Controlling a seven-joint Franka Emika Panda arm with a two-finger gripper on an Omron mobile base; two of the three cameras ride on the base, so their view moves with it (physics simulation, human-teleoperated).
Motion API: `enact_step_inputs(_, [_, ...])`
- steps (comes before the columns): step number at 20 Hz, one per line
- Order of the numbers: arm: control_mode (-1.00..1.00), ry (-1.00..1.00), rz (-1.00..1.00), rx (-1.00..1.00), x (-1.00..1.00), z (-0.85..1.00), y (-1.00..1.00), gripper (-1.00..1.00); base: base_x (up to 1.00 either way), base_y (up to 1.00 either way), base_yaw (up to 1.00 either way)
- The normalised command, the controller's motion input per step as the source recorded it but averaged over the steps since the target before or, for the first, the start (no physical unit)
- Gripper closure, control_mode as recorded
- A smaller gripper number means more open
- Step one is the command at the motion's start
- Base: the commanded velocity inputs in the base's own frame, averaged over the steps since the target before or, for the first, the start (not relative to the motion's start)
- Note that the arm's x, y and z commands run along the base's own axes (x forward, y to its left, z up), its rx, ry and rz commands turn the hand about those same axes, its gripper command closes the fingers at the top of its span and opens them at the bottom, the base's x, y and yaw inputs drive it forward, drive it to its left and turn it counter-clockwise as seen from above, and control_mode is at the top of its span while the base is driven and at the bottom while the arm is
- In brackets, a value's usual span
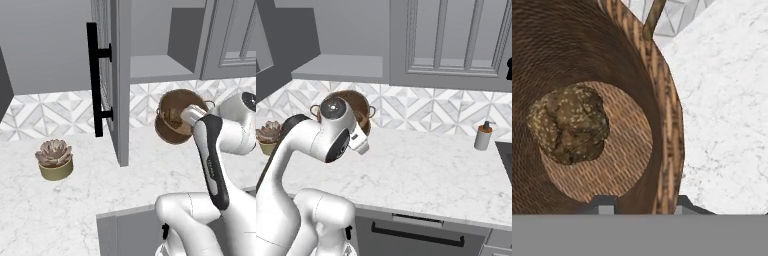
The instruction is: Open the cabinet, pick up the bread from the cabinet and place it in the basket. Then move the basket to the dining counter.
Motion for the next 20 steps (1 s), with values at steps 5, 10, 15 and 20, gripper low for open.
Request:
enact_step_inputs(5, [1.00, -0.14, 0.03, 0.00, -0.33, 0.14, -0.03, 1.00, -0.54, -0.52, -0.02])
enact_step_inputs(10, [1.00, 0.00, 0.00, 0.00, 0.00, 0.00, 0.00, 1.00, -0.19, -0.85, -0.63])
enact_step_inputs(15, [1.00, 0.00, 0.00, 0.00, 0.00, 0.00, 0.00, 1.00, 0.00, -0.17, -0.96])
enact_step_inputs(20, [1.00, 0.00, 0.00, 0.00, 0.00, 0.00, 0.00, 1.00, 0.00, 0.00, -1.00])
